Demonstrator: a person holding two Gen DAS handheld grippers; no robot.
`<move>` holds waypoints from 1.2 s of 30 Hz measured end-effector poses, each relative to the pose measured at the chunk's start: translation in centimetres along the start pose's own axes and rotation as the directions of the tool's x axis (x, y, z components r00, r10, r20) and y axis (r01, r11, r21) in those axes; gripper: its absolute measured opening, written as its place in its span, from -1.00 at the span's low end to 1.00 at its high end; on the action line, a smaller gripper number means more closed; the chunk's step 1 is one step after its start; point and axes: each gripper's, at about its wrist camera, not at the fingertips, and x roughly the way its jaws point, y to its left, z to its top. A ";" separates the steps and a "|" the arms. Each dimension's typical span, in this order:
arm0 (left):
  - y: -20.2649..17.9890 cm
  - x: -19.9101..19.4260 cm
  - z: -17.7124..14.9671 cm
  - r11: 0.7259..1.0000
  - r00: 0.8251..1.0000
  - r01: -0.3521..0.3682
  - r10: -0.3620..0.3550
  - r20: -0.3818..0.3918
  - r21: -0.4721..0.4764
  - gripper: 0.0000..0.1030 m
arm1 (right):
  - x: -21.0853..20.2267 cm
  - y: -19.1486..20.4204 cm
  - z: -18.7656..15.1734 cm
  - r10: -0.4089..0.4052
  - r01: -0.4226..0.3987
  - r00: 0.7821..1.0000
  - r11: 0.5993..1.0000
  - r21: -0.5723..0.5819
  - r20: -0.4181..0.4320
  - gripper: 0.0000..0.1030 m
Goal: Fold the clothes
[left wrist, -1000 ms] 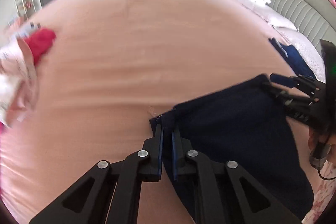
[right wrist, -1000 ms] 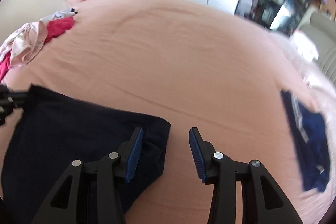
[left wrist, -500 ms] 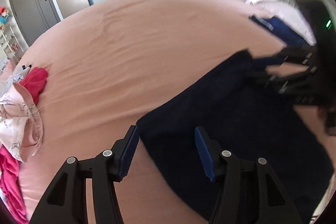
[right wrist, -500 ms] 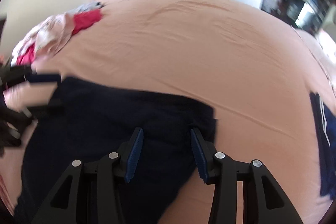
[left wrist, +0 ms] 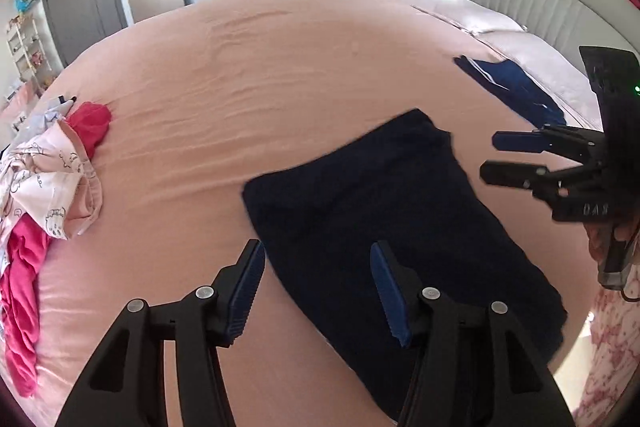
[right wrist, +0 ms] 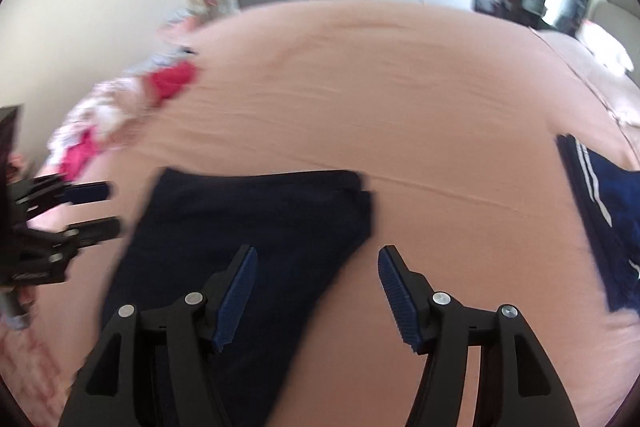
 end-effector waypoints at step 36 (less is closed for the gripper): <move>-1.7 -7.6 -12.4 0.798 0.959 0.260 -0.277 0.052 -0.544 0.03 | -5.7 1.3 -11.5 0.178 -0.156 0.983 0.927 0.341 -0.034 0.22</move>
